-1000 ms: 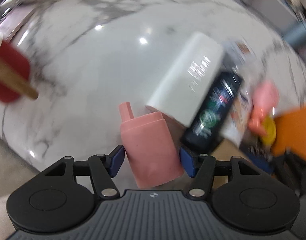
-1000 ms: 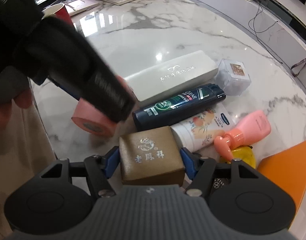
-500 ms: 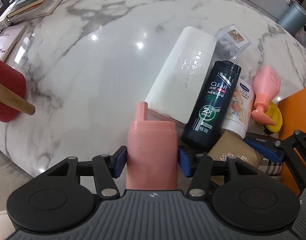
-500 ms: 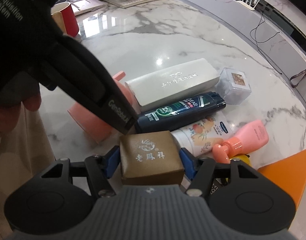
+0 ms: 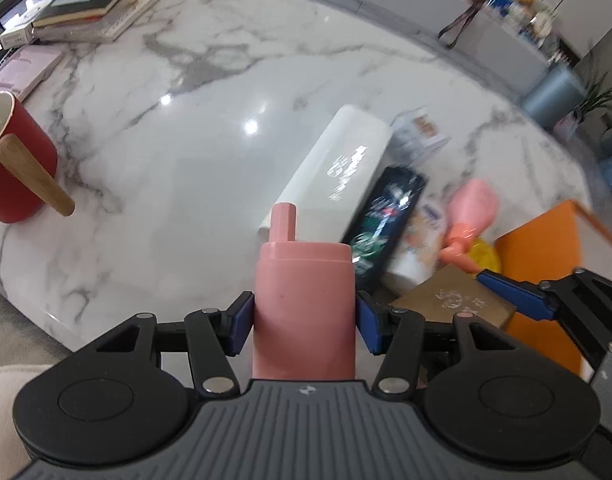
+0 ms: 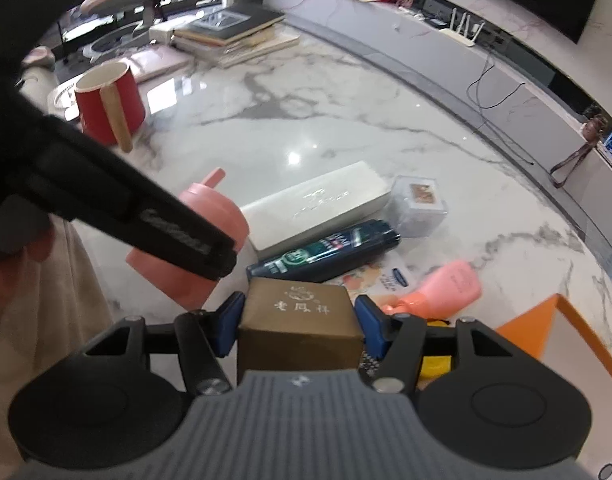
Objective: Organize rigid objects
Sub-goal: 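Carry the gold box with the right tool while the left tool carries the pink bottle into the orange box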
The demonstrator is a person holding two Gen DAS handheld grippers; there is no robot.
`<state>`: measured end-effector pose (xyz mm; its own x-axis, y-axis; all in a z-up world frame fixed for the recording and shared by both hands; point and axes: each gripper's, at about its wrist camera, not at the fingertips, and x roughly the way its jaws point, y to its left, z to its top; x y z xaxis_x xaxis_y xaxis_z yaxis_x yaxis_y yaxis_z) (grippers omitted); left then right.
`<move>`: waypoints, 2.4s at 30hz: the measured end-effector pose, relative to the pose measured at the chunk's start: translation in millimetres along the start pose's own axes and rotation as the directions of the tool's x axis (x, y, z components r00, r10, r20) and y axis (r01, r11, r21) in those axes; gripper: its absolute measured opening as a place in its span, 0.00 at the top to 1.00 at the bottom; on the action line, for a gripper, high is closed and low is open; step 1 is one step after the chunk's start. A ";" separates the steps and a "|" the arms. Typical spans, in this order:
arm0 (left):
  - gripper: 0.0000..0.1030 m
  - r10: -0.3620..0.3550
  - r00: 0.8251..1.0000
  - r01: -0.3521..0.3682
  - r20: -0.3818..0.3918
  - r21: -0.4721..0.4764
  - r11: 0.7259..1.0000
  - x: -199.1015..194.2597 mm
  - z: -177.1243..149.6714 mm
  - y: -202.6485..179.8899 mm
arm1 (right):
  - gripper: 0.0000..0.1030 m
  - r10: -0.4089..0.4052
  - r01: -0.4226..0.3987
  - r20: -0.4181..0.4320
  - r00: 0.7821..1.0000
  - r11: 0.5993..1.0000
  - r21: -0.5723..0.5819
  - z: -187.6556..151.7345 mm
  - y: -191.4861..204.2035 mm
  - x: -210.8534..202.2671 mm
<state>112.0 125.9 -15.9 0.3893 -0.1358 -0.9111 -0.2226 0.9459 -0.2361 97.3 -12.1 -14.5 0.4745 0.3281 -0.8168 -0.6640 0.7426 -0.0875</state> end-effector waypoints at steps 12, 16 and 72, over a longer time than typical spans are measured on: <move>0.40 -0.147 0.986 0.141 0.084 0.070 0.987 -54.1 5.2 -53.4 | 0.42 -0.137 0.125 0.144 0.980 0.988 0.089 -0.5 -37.6 -73.8; 0.40 -0.215 0.972 0.202 0.092 0.133 0.970 -66.7 8.7 -88.7 | 0.42 -0.228 0.209 0.164 0.960 0.970 0.122 -9.9 -60.6 -100.9; 0.39 0.075 0.997 -0.043 -0.029 0.600 0.799 70.8 -5.2 -296.4 | 0.42 -0.140 0.187 -0.143 0.980 0.891 0.414 -123.9 -216.9 -3.6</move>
<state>200.9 -165.6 -12.2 0.3457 -0.0729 -0.9355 0.3420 0.9382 0.0533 168.1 -246.7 -63.2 0.4754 0.1344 -0.8694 -0.2636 0.9646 0.0050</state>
